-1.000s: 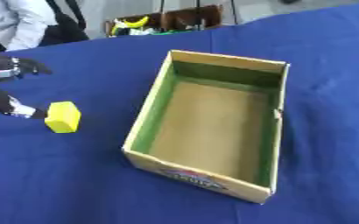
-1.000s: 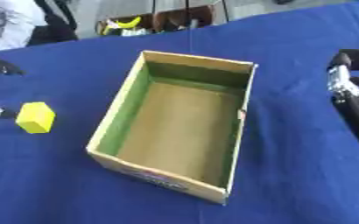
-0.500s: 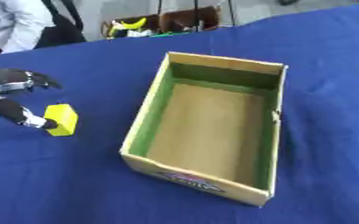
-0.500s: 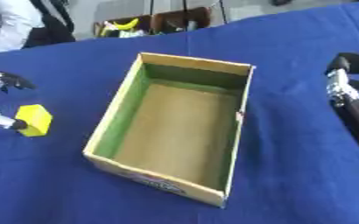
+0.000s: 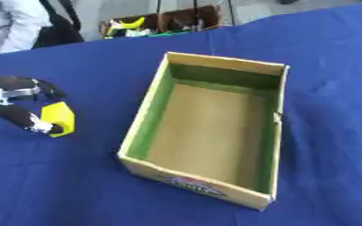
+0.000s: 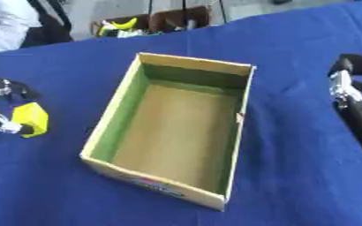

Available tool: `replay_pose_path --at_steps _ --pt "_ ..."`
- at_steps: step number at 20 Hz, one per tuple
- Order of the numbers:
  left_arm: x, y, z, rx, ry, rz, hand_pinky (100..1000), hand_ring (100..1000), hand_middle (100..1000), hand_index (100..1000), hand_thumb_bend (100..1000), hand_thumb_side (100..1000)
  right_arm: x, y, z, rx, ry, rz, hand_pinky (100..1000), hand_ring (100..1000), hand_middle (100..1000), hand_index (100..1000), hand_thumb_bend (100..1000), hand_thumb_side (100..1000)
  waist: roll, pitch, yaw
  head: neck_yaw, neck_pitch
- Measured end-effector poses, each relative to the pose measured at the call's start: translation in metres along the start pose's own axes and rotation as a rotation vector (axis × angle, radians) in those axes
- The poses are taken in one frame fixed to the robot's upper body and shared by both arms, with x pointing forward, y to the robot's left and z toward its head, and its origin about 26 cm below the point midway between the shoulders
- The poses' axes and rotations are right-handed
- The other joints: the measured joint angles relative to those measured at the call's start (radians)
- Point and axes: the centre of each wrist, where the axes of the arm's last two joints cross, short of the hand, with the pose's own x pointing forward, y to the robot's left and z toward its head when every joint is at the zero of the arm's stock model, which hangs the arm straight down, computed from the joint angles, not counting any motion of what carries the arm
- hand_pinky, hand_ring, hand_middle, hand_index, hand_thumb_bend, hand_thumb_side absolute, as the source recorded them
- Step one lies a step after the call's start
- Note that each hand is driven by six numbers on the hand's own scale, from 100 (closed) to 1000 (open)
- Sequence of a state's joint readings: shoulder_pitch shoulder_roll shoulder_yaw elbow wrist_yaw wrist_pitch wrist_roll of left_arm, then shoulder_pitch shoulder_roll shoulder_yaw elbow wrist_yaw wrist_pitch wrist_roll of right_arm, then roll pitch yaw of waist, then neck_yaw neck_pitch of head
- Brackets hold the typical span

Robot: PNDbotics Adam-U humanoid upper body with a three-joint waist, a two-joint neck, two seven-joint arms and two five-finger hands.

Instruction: Pick up objects on the table and place them in the box.

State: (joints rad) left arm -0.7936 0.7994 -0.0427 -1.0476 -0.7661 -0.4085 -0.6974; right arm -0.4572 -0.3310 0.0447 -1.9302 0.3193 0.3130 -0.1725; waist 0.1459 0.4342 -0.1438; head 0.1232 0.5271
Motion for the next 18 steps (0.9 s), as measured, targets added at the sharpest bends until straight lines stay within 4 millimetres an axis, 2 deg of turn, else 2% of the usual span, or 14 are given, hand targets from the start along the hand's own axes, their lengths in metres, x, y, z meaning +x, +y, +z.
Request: replay_pose_path --at_steps 10,12,18 --pt "0.0001 0.0015 -0.0008 -0.007 0.011 -0.014 674 774 718 871 652 658 0.0000 0.0000 0.0000 0.001 0.001 -0.003 869 1000 654 836 100 790 0.003 0.001 -0.003 0.001 -0.002" --pt "0.0004 0.0013 -0.0012 -0.003 0.007 -0.016 641 744 673 840 618 666 -0.0002 0.0000 0.0001 0.001 0.001 -0.004 869 1000 654 836 100 790 0.003 0.001 -0.002 0.001 -0.002" --pt "0.0010 -0.0004 -0.0018 0.010 -0.001 -0.050 480 620 549 743 447 607 -0.0004 0.0000 0.0003 0.001 0.003 -0.003 870 1000 654 836 100 791 0.004 0.001 -0.001 0.001 -0.002"
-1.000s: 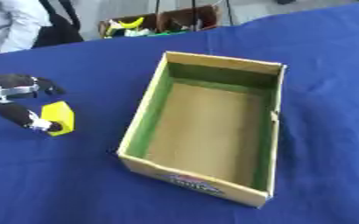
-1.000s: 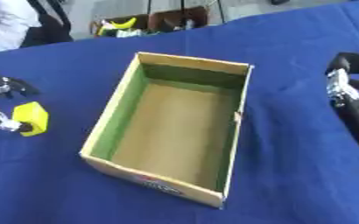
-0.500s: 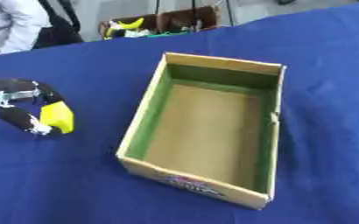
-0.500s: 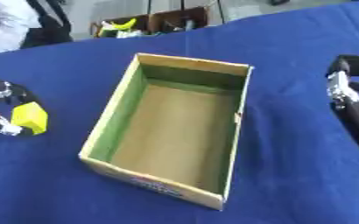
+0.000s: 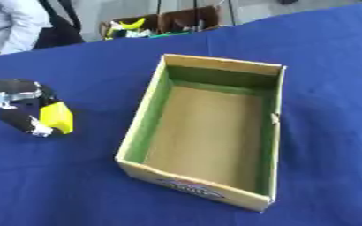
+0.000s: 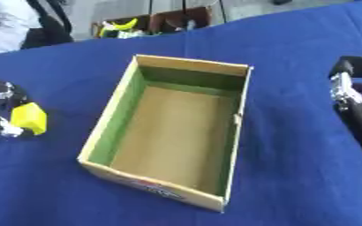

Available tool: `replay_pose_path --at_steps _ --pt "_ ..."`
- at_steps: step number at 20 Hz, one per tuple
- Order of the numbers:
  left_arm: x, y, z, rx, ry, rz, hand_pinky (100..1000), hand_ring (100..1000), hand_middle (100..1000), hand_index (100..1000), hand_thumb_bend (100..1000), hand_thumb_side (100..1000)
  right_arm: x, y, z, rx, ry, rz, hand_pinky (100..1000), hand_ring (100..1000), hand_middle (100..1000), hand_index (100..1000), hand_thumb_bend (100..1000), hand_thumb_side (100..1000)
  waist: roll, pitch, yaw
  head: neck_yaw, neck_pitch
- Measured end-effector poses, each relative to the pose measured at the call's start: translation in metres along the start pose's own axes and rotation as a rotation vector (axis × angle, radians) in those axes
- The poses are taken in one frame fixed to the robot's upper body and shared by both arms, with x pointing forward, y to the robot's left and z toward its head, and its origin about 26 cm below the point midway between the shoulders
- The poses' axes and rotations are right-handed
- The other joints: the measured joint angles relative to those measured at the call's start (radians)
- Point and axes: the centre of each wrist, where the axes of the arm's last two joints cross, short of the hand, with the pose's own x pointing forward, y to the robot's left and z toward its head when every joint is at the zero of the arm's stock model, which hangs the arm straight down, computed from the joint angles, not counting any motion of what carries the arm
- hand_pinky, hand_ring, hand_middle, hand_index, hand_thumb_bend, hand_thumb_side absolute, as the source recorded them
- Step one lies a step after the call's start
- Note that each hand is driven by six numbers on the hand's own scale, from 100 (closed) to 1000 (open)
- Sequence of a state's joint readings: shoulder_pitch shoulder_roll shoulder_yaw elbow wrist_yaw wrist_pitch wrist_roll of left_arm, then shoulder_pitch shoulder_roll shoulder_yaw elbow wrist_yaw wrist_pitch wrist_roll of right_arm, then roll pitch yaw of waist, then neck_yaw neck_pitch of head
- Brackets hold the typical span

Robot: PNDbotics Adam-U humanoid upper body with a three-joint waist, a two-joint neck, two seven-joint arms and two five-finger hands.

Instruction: Pick up objects on the table and place them in the box.

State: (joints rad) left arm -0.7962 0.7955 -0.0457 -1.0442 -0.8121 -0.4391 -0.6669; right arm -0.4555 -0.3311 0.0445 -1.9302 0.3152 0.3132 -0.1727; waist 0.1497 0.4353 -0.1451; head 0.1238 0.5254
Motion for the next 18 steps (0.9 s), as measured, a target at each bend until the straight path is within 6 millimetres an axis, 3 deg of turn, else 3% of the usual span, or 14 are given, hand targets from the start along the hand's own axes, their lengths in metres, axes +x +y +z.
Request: replay_pose_path --at_steps 1,9,18 --pt "0.0002 -0.0011 -0.0003 0.001 0.000 -0.007 441 594 525 720 340 588 0.0000 0.0000 0.0000 0.000 0.000 0.000 870 1000 654 836 100 791 0.000 0.000 -0.001 0.000 0.000" --pt "0.0014 -0.0023 -0.0013 0.091 0.020 -0.029 368 548 509 689 100 602 -0.0018 0.0001 0.0015 0.002 0.007 0.001 871 1000 654 836 100 791 0.002 0.000 -0.001 0.000 0.000" --pt "0.0026 -0.0006 -0.0008 0.202 0.065 -0.025 360 546 529 693 100 634 -0.0020 0.0001 0.0018 0.002 0.008 0.002 873 1000 654 836 100 791 0.002 -0.001 0.003 -0.003 0.000"
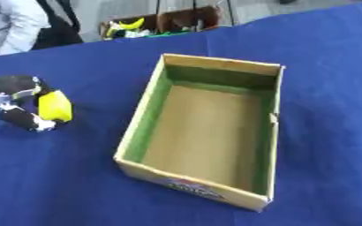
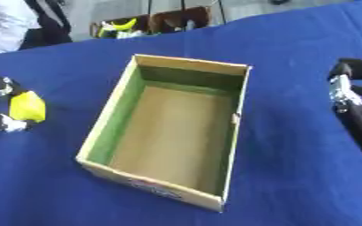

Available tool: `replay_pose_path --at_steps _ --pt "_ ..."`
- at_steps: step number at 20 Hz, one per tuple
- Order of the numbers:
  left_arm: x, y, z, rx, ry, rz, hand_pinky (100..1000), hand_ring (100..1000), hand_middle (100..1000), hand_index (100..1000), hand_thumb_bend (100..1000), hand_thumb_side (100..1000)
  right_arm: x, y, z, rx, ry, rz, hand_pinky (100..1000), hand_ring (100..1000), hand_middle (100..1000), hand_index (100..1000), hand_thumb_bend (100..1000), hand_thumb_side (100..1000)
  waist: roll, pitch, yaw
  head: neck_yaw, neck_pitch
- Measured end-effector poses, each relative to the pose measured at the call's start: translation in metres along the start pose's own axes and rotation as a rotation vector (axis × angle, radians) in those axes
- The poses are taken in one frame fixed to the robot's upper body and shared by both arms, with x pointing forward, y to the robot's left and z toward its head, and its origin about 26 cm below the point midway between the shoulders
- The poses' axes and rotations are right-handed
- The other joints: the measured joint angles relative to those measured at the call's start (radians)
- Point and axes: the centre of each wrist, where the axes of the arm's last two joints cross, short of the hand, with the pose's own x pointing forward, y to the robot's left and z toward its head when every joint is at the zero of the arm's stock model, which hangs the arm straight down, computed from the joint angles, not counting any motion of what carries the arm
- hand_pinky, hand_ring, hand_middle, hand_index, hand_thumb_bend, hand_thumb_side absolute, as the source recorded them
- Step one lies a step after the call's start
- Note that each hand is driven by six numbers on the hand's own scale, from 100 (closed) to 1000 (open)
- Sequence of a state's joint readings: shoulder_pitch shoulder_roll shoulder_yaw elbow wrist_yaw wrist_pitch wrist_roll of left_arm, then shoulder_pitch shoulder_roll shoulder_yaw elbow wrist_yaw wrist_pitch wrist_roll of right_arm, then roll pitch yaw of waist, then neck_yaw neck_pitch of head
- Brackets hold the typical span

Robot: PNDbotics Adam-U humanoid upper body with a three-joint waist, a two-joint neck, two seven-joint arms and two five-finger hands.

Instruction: Pick up objects on the table and place them in the box.

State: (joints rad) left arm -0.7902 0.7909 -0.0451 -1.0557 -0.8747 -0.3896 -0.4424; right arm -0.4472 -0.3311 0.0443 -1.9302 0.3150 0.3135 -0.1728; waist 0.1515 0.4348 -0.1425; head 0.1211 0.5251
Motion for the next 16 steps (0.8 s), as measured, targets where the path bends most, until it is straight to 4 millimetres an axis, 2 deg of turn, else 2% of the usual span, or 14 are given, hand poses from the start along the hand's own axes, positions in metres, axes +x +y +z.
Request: replay_pose_path --at_steps 10,16 --pt "0.006 0.017 0.004 0.059 0.004 0.007 361 549 543 699 100 629 -0.002 0.000 0.002 0.003 0.007 0.001 874 1000 654 837 100 790 0.000 -0.021 0.011 -0.011 0.001" --pt "0.008 0.038 0.012 0.103 0.001 0.001 373 560 565 709 100 626 -0.004 0.001 0.004 0.006 0.014 0.002 875 1000 654 837 100 790 0.001 -0.041 0.016 -0.016 0.002"
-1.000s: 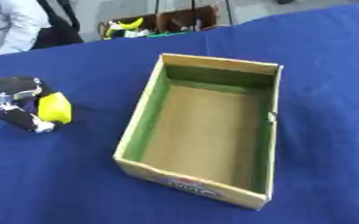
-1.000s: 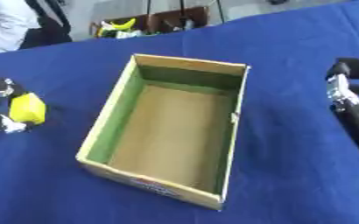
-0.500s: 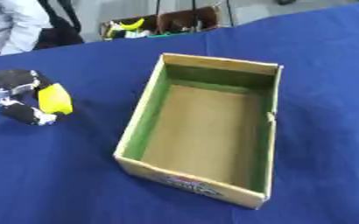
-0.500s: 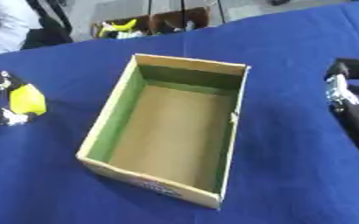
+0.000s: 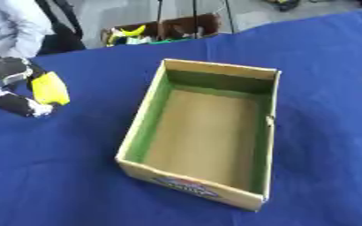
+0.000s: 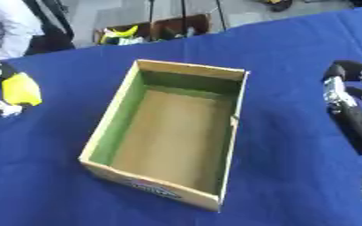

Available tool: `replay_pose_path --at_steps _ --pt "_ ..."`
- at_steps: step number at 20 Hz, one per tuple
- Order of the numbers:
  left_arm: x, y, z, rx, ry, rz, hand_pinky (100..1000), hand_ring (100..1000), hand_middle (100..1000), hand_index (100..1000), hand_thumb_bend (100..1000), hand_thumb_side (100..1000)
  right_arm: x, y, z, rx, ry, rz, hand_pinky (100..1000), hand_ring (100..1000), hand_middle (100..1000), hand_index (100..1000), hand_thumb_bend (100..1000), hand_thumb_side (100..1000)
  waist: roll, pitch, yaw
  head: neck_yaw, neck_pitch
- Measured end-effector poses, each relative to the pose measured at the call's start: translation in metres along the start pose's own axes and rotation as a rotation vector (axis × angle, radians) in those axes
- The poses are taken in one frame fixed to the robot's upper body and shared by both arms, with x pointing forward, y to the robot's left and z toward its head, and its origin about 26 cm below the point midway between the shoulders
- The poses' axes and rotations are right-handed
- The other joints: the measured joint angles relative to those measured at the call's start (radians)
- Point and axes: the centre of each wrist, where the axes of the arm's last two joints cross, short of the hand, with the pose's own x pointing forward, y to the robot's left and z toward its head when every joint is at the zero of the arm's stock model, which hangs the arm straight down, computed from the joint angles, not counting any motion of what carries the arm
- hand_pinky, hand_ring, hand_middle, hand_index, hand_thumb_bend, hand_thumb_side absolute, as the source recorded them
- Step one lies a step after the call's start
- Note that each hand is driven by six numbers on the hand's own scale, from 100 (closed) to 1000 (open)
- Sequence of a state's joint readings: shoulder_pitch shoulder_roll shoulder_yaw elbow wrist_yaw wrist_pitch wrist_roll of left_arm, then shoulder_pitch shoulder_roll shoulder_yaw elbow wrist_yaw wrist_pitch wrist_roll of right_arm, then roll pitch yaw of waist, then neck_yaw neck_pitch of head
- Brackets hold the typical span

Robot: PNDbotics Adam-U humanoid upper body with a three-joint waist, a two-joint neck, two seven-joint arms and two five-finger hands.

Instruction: Pick up objects on the table and place them in the box.

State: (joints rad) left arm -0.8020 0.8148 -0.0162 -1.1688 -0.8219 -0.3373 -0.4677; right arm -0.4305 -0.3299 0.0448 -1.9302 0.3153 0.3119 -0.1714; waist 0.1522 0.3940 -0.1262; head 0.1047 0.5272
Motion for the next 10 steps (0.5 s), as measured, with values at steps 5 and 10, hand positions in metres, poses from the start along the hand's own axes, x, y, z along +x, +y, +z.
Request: replay_pose_path --at_steps 5,10 --pt "0.0001 0.0030 0.0016 -0.031 0.002 0.006 447 652 733 779 100 636 0.0002 0.0011 0.0003 0.002 -0.001 -0.003 875 1000 654 837 100 790 0.000 -0.006 0.000 -0.001 0.000" --pt "0.0001 0.0031 0.0017 -0.084 -0.004 0.032 447 660 748 774 100 636 0.0006 0.0026 0.0007 0.005 0.000 -0.008 876 1000 654 836 100 792 0.000 -0.006 -0.001 -0.001 0.000"
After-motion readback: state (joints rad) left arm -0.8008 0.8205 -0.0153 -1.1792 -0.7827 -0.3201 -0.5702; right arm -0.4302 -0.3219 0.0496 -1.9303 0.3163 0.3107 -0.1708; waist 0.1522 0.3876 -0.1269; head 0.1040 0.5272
